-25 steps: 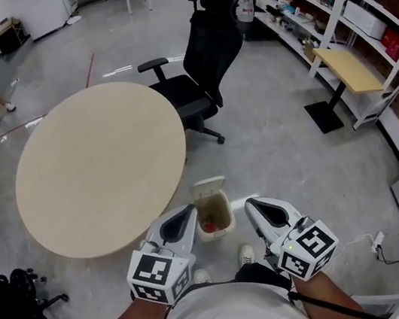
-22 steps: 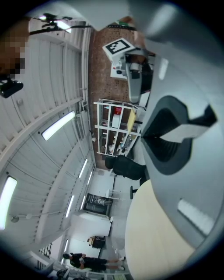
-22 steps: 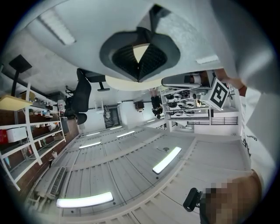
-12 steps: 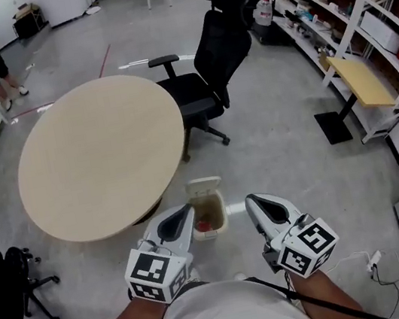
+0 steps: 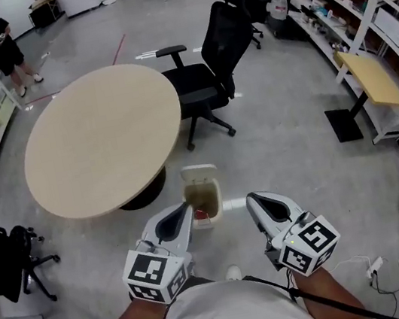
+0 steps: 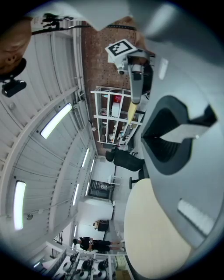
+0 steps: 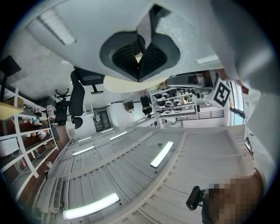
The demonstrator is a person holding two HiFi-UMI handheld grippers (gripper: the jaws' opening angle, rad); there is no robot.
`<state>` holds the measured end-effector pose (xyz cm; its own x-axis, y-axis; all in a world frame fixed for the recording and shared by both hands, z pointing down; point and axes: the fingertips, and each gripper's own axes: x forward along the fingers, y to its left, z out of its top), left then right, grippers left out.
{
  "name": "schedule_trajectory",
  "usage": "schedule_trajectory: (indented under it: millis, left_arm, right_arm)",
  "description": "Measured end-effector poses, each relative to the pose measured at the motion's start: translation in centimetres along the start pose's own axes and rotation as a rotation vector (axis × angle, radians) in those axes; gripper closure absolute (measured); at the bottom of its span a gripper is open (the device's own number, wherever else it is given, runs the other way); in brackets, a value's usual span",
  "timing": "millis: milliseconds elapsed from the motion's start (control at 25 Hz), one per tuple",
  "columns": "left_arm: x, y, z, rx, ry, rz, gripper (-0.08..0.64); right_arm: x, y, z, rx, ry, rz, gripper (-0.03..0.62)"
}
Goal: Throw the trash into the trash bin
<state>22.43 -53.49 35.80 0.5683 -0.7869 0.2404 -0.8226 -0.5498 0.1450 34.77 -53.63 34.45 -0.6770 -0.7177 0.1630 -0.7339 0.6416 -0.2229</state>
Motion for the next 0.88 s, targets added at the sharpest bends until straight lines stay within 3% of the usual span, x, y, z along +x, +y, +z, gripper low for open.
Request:
schedule_trajectory:
  millis: [160, 360, 880]
  left_arm:
    - [-1.1, -1.0, -0.3, -0.039, 0.000, 0.038, 0.552]
    - [-2.2, -1.4, -1.4, -0.032, 0.013, 0.077, 0.552]
    - [-2.2, 1.3, -0.6, 0.010, 0.033, 0.015, 0.551]
  right_arm:
    - [-1.0, -0.1, -0.9, 0.022, 0.008, 0.033, 0.589]
    - [-1.9, 0.0, -1.4, 0.024, 0.002, 0.066, 0.589]
    - [-0.7, 0.5, -1.2, 0.013, -0.005, -0.042, 0.591]
